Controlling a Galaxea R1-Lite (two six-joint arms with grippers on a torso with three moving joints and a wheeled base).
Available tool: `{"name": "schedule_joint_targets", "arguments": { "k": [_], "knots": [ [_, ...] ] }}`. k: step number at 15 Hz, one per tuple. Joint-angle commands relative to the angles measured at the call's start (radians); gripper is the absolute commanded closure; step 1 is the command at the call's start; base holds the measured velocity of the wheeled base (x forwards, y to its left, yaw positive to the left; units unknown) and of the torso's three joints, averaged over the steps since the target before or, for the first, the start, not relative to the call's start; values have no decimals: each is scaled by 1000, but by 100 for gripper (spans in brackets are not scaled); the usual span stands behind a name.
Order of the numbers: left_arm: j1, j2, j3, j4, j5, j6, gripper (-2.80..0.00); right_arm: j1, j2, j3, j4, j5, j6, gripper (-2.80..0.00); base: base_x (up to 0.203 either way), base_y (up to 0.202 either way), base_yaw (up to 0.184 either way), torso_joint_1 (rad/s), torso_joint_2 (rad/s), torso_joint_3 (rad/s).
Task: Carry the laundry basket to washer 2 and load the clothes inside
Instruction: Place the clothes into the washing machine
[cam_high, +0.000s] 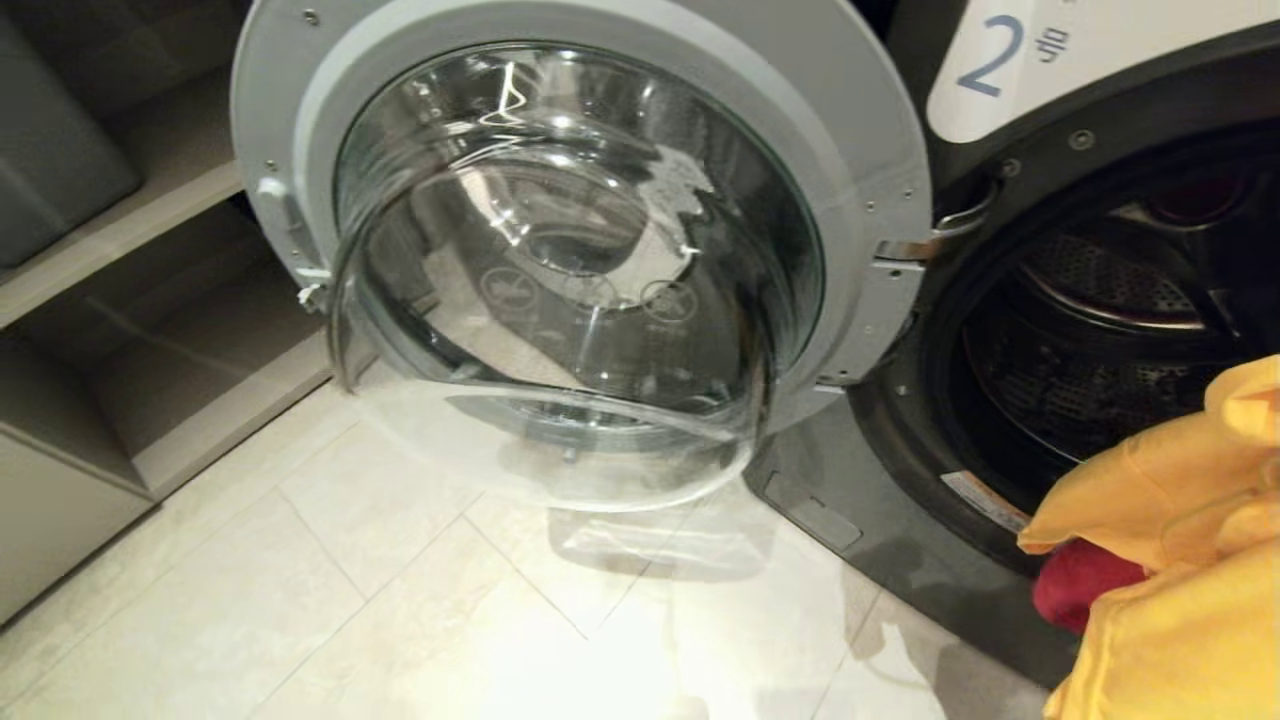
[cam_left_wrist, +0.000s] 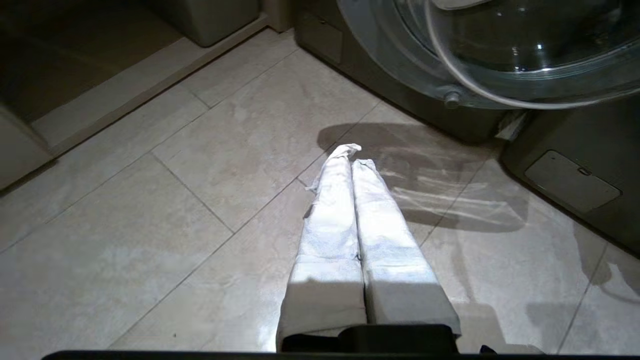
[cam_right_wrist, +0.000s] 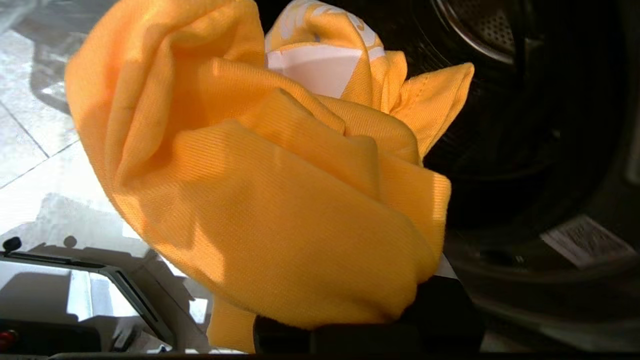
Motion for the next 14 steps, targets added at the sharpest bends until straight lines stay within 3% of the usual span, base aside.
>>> {"name": "schedule_joint_targets", "arguments": {
  "k": [1,4,8,10,14],
  "knots": [
    [1,1,40,-1,0,0,0,-2,-8,49,-27,-16,0,0,4,-6,106,8,2,2],
    [0,0,40,-1,0,0,0,-10,-19,214,-262,-54,1,0,1,-1,22,1,1,1],
    [1,0,40,-1,0,0,0,-32,-22,460,-622,-162,-1,0,0,0,0,0,0,0],
    [0,1,40,-1,0,0,0,-46,-22,551,-725,-181,-5,0,0,0,0,0,0,0],
    [0,0,40,-1,0,0,0,-54,37,694,-904,-309,-7,0,0,0,0,0,0,0]
  ]
}}
